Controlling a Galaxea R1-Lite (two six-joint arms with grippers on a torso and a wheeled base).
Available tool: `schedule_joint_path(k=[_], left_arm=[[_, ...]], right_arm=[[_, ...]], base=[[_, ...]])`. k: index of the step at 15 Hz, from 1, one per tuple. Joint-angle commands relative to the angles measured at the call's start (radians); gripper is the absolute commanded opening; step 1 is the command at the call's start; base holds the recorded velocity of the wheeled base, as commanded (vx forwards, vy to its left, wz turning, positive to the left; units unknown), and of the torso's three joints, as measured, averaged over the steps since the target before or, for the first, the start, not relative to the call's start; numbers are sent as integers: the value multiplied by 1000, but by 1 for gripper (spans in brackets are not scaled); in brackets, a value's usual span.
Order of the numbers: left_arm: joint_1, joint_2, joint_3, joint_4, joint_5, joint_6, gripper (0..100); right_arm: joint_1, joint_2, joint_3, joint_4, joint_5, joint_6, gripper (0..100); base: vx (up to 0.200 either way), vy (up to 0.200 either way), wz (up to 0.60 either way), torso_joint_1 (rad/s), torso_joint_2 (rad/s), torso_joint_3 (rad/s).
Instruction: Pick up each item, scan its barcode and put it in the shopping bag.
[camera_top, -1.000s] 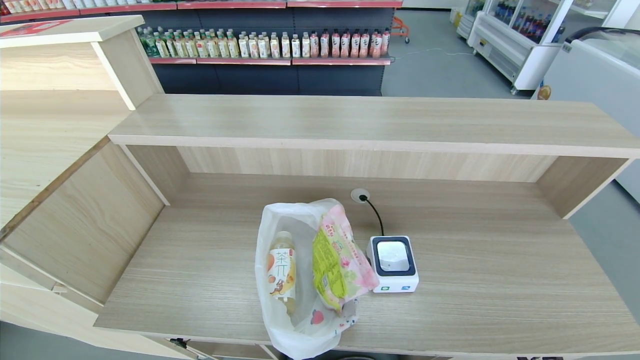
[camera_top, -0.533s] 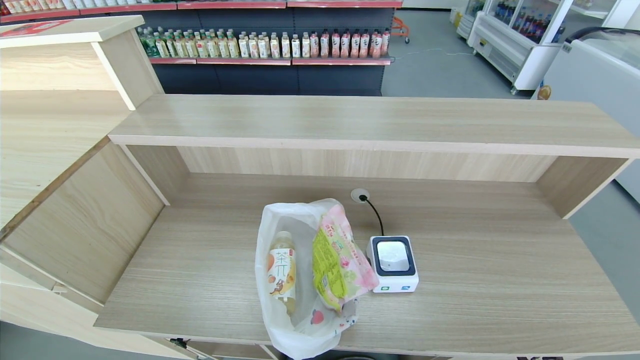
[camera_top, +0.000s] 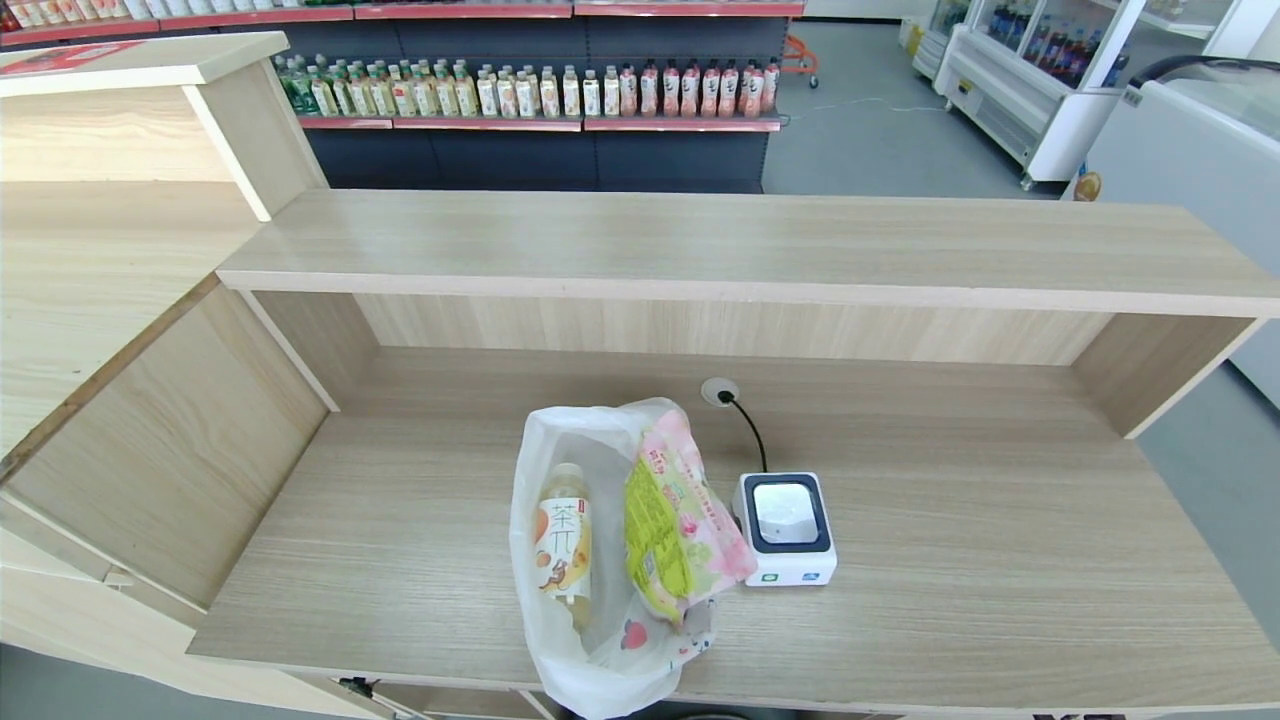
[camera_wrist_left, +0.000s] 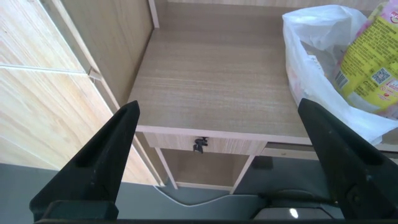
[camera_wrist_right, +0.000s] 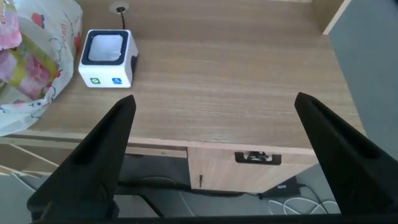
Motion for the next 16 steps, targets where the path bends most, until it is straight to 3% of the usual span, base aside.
schedule_joint_path(k=[1, 6, 8, 9, 16], left_arm=[[0, 0, 0, 0, 0, 1, 100], [0, 0, 0, 0, 0, 1, 100], [0, 0, 2, 0, 0, 1, 100], [0, 0, 0, 0, 0, -1, 100], [0, 0, 0, 0, 0, -1, 100]], right_arm=[[0, 4, 0, 1, 0, 1, 100], [0, 4, -1, 1, 0, 8, 100], [0, 4, -1, 2, 0, 12, 100], [0, 4, -1, 2, 0, 12, 0], [0, 4, -1, 4, 0, 18, 0]], base=[[0, -200, 0, -7, -2, 2], [0, -200, 0, 2, 5, 4], [0, 0, 0, 0, 0, 0], [0, 0, 0, 0, 0, 0], [0, 0, 0, 0, 0, 0]])
